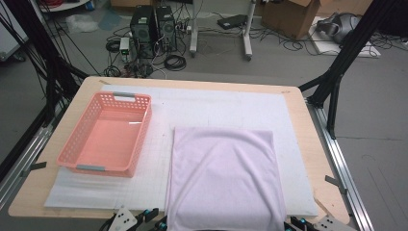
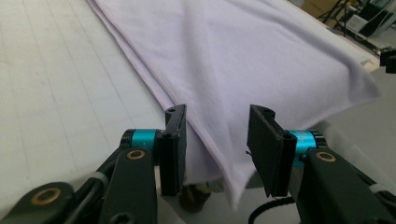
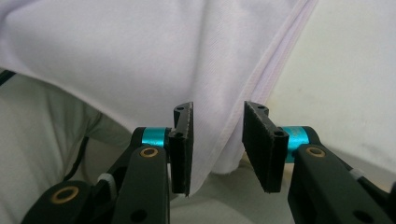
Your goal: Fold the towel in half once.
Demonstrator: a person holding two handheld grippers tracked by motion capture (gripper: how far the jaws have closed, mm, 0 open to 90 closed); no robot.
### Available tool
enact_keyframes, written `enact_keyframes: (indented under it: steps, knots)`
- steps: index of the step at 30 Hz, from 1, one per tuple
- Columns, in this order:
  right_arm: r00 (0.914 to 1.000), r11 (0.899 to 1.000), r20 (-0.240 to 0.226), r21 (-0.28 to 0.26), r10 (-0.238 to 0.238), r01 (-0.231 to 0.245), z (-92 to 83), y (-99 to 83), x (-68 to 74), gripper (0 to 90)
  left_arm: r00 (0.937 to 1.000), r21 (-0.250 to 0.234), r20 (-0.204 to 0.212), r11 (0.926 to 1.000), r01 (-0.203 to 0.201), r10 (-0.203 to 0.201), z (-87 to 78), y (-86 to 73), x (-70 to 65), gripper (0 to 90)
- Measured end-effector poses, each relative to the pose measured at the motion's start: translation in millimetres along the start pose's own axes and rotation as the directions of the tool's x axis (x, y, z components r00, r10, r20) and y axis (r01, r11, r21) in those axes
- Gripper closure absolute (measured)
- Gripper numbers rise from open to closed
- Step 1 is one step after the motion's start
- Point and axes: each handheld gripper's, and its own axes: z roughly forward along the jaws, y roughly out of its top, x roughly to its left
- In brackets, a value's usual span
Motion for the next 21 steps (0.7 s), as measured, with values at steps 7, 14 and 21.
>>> enact_keyframes:
  steps: [7, 14, 21]
  knots:
    - [0.9994, 1.0, 0.034, -0.03, 0.0, 0.001, 14.3, 14.8, -12.8, 65.8, 1.0, 0.0, -0.003, 1.0, 0.004, -0.004, 21.5, 14.7, 15.9, 60.3]
    - [0.9977, 0.999, 0.063, -0.048, 0.026, -0.023, 33.4, 34.0, -32.7, 69.6, 1.0, 0.007, 0.008, 1.0, 0.001, -0.001, 46.6, 32.3, 32.9, 61.5]
    - [0.9966, 0.999, 0.072, -0.03, 0.041, -0.039, 58.2, 52.7, -51.5, 75.5, 0.9999, 0.034, 0.011, 0.9994, 0.004, -0.005, 77.1, 50.7, 51.1, 63.0]
